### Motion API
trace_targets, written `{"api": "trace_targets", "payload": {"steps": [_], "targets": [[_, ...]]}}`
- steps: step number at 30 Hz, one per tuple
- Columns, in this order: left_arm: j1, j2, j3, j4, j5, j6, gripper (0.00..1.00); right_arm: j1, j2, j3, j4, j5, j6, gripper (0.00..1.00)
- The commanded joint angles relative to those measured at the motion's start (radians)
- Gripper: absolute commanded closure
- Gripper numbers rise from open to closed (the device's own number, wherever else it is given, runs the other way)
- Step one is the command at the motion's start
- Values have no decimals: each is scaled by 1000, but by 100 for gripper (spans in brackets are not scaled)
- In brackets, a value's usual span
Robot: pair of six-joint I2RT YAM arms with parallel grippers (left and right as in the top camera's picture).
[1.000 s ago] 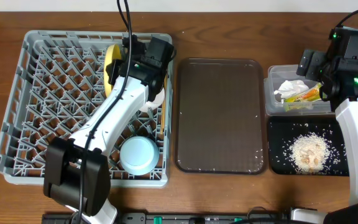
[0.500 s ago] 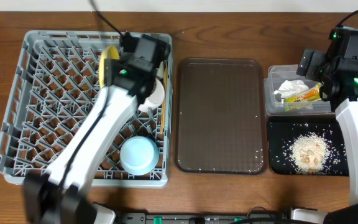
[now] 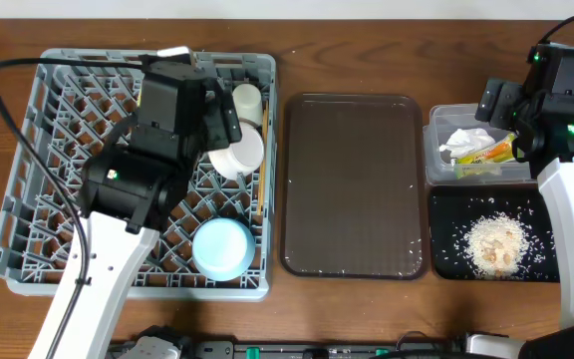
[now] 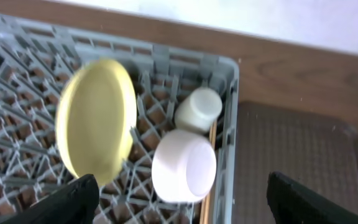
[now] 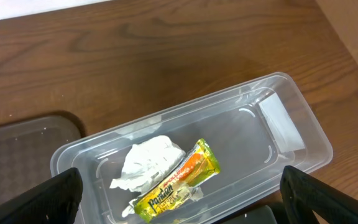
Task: Sort waste into correct bins and load items into the dishwasher rack
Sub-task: 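Stand the yellow plate upright in the rack and hold it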
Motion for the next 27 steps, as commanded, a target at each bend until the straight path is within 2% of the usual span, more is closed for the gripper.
{"api": "trace_targets", "payload": {"steps": [1,27], "targets": [[3,9,3,-22,20,-16,12,-5,-12,10,-2,2,9,1],[3,10,2,-29,20,-16,10,-6,-12,10,-1,2,9,1]]}}
